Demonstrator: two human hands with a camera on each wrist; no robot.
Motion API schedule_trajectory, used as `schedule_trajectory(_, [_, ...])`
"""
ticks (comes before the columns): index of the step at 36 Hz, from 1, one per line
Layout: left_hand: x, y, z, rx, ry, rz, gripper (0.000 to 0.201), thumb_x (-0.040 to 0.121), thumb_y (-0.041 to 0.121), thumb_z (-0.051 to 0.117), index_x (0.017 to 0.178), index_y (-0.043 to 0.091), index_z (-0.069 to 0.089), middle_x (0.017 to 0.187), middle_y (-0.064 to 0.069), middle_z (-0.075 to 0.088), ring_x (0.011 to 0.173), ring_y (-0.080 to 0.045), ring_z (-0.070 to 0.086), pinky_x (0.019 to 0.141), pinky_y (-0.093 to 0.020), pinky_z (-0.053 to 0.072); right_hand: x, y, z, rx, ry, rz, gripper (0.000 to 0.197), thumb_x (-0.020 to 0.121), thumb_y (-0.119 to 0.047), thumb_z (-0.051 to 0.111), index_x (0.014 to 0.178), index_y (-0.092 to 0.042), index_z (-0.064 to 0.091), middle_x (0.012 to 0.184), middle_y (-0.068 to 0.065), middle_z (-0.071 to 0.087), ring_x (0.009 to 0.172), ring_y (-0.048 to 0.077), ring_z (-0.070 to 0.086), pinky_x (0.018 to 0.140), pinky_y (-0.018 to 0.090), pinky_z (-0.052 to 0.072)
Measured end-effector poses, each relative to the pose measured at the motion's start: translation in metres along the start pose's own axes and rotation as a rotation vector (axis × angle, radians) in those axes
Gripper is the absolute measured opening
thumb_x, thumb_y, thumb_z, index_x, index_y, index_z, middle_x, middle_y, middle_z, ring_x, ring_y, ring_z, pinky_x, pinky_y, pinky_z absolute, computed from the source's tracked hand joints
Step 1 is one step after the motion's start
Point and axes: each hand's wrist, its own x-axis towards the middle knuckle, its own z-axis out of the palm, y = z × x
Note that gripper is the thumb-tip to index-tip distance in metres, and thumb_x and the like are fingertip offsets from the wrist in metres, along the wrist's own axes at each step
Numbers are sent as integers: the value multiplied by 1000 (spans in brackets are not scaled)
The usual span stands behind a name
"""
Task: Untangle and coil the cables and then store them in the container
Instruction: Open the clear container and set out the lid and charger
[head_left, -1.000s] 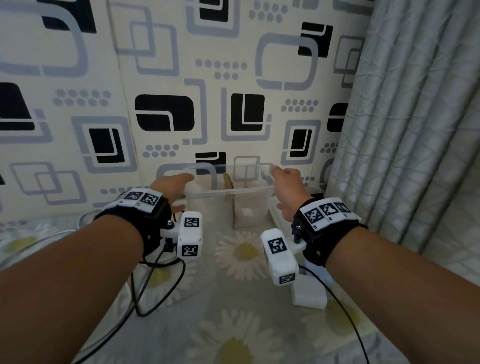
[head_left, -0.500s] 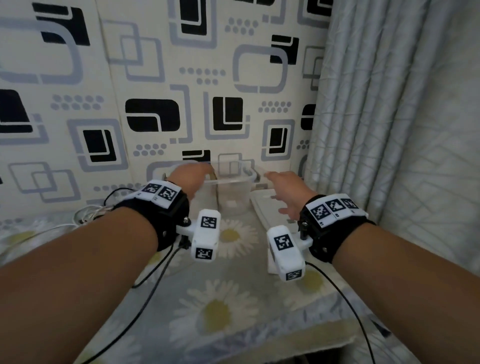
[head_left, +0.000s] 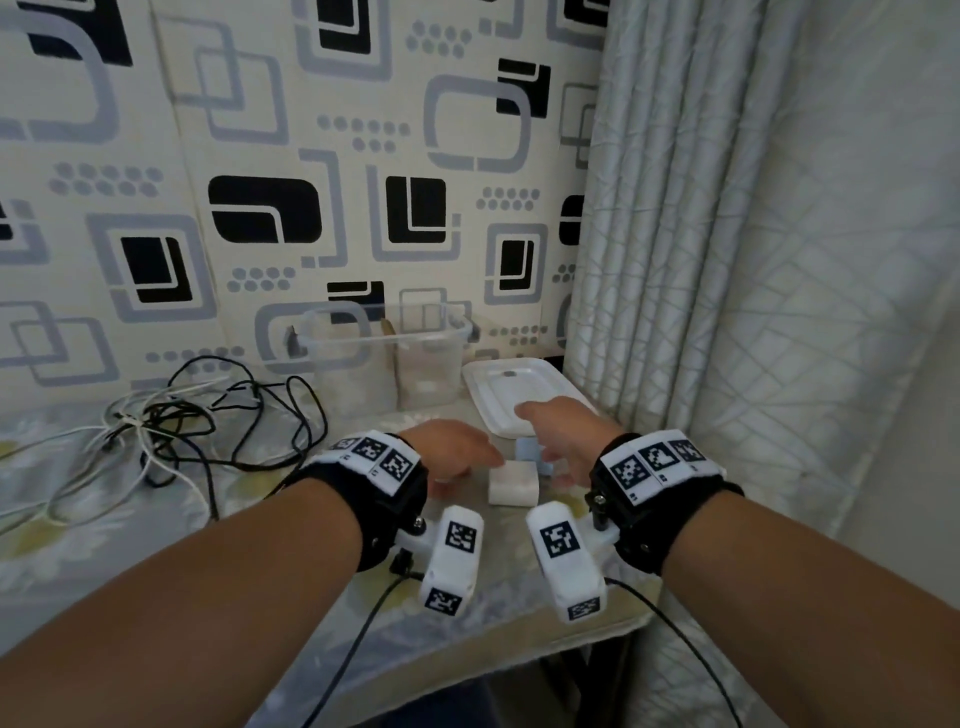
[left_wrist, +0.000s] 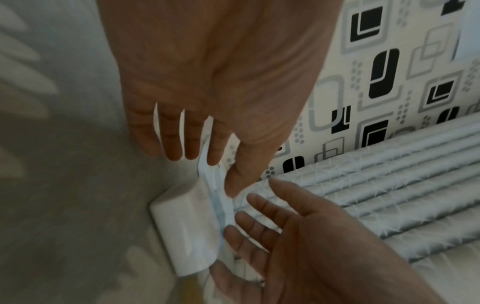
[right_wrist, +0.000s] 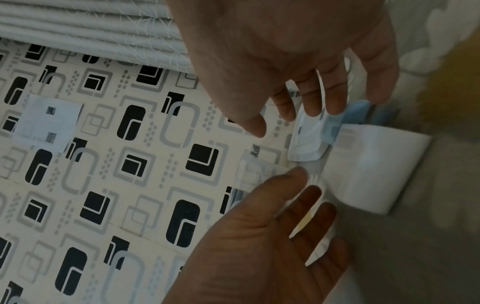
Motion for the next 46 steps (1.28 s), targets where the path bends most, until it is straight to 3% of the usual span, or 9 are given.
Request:
schedule_trajectory(2, [2,-3,6,94,-37,8,62,79,25,77,136,23,51,131,-5,57,118,-25,56,102,-40,47,-4,2,3,39,-25,22,48,97,-34,49,137,-8,40,113,10,46,100,28,51,78,43,48])
schedule_trajectory(5, [3,-4,10,240,-59,62,76,77,23,79,144,21,42,140,-2,52,123,-21,52,105,-37,43,-5,2,8,49,-28,4,46,97,-35,50,133,-7,44,104,9,48,87,26,52,71,40,48])
schedule_trajectory(14, [9,-13,-6,413,25,136,54,79,30,77,128,22,56,124,0,61,112,-19,57,101,-35,46,2,-8,24,30,-89,-44,44,95,-34,51,128,-5,48,118,13,53,113,31,53,99,50,46])
schedule_trajectory(19, [18,-15,-27,327,103,141,54,78,31,79,126,21,56,121,0,62,109,-20,59,94,-30,48,7,-19,31,65,-115,-93,28,94,-18,56,119,-5,57,113,11,59,101,27,60,91,40,53])
schedule_trajectory(22, [20,-8,-41,255,130,159,50,79,27,79,123,20,56,111,1,61,98,-19,60,84,-27,48,10,-29,32,-16,-162,-155,37,91,-18,58,124,-1,57,108,9,58,96,24,56,94,40,50])
schedule_trajectory(28, [31,11,-69,132,209,227,47,71,22,85,111,22,61,112,-3,66,104,-22,61,93,-38,50,24,-56,28,-113,-147,-221,38,96,-25,53,126,-3,57,108,10,57,98,25,54,91,39,46])
schedule_trajectory(36, [41,39,-101,-25,252,369,46,71,12,84,110,18,60,96,3,65,76,-9,58,61,-18,41,45,-91,29,126,-233,-143,26,97,-37,54,111,-16,58,100,6,65,75,18,62,70,30,47])
schedule_trajectory(39, [46,45,-112,-27,269,382,47,70,15,84,111,20,60,98,4,64,79,-9,58,64,-20,42,53,-104,31,155,-243,-161,18,97,-33,55,99,-16,59,94,6,67,74,19,63,70,29,46])
schedule_trajectory(46, [61,50,-138,-65,294,376,47,74,18,82,115,19,58,97,4,63,76,-8,56,62,-20,41,79,-132,40,127,-251,-207,18,95,-34,59,101,-17,60,91,1,68,75,17,64,71,30,43])
